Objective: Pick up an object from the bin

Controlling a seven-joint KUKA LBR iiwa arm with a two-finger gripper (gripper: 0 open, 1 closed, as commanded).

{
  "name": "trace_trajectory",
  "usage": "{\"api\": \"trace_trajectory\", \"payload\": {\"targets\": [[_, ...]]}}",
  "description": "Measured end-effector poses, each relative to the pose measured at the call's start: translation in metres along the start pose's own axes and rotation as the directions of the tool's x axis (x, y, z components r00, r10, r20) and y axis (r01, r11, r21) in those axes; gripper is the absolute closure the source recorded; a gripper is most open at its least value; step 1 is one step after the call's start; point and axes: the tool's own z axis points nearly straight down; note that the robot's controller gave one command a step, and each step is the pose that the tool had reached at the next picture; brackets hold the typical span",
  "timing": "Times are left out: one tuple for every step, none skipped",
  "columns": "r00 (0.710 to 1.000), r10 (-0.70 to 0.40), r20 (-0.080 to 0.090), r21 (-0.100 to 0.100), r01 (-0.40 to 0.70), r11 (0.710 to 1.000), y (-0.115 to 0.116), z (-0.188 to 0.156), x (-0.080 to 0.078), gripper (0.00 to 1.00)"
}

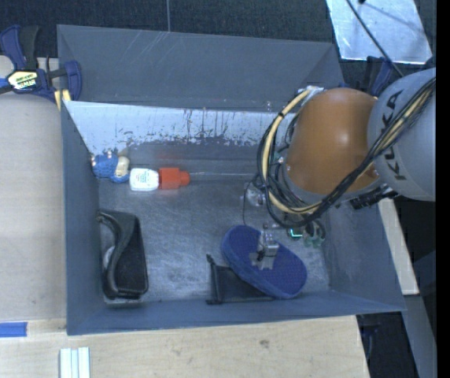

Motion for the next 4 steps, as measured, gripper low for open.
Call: {"api": "trace_trajectory", "payload": {"targets": [[0.994, -0.108, 0.010, 0.000, 0.108, 0.994, -0.002, 0.095, 0.010, 0.00], [0.994, -0.106, 0.018, 0.000, 0.106, 0.994, -0.001, 0.089, 0.007, 1.00], [0.753, -0.658, 0.009, 0.007, 0.658, 0.753, -0.021, 0.015, 0.020, 1.00], [0.729, -0.684, 0.012, 0.010, 0.684, 0.729, -0.023, -0.051, 0.013, 1.00]]}}
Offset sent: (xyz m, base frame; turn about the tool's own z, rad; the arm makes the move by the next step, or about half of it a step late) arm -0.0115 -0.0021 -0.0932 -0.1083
